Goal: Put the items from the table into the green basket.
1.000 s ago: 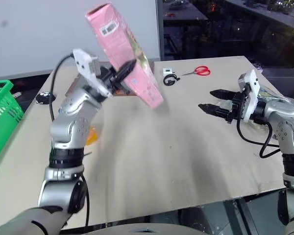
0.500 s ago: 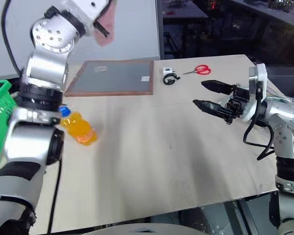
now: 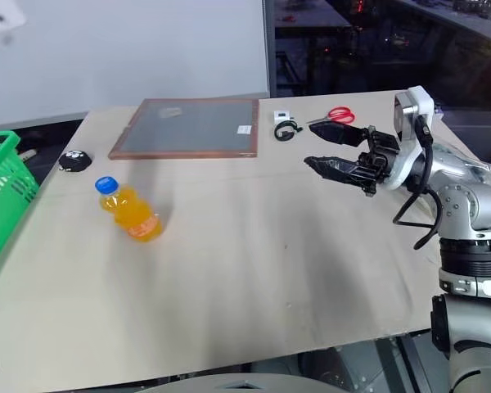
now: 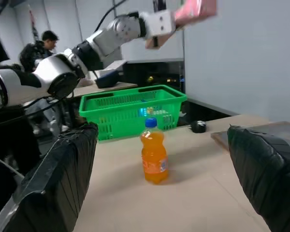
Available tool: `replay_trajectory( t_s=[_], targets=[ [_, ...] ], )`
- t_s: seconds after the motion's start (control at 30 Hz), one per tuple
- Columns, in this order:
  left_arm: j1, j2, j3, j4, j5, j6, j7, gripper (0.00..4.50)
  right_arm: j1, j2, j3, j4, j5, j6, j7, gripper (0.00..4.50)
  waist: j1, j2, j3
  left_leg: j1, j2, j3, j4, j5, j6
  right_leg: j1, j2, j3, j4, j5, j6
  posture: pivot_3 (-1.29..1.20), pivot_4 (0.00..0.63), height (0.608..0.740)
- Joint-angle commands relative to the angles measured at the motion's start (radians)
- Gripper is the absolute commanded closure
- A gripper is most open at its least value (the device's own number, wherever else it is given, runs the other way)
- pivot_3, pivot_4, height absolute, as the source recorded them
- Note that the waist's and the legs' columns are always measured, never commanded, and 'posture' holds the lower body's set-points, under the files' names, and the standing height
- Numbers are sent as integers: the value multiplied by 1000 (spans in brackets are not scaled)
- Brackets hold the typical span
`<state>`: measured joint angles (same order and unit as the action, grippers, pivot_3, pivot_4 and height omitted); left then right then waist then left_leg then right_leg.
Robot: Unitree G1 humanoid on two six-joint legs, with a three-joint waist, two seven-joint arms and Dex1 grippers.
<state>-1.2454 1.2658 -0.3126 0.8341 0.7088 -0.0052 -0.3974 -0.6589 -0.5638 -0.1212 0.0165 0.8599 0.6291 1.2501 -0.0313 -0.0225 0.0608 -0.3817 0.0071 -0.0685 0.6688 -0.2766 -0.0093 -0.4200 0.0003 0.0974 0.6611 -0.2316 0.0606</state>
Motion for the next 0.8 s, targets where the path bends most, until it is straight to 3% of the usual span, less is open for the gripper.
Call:
replay_trajectory(
  t_s=[0.03, 0.27, 0.47, 0.57, 0.8],
  targets=[
    [69, 92, 95, -112, -25, 62, -36, 4237, -28, 0, -6, -12, 0, -10, 15, 0, 9, -2, 0, -1, 0, -1, 0, 0, 0, 0, 0, -1, 0, 0, 0, 145, 0, 740],
    [554, 233, 366, -339, -129, 281, -103, 4237, -31, 12, 3, -15, -2, 1, 15, 0, 40, -2, 0, 0, 0, -5, 0, 0, 0, 0, -1, -5, 2, 0, 0, 162, 0, 740],
    [924, 251, 658, -361, -149, 353, -75, 4237, -35, 11, 10, -9, -1, 9, 24, 0, 49, -3, -1, 2, 1, -7, 0, 0, -1, 1, -1, -8, 4, 0, -1, 185, 0, 740],
    [1011, 229, 717, -295, -177, 310, -18, 4237, -35, 16, 19, -3, -9, 7, 31, 0, 55, -3, -1, 3, 1, -7, 0, 0, -1, 3, -1, -9, 3, 0, -1, 189, 0, 740],
    [1019, 191, 663, -127, -256, 197, 68, 4237, -34, 17, 12, 2, -17, 2, 35, 0, 84, -2, -2, 3, 0, -8, 0, 1, -1, 4, -1, -11, 2, 1, -2, 180, 0, 740]
  ],
)
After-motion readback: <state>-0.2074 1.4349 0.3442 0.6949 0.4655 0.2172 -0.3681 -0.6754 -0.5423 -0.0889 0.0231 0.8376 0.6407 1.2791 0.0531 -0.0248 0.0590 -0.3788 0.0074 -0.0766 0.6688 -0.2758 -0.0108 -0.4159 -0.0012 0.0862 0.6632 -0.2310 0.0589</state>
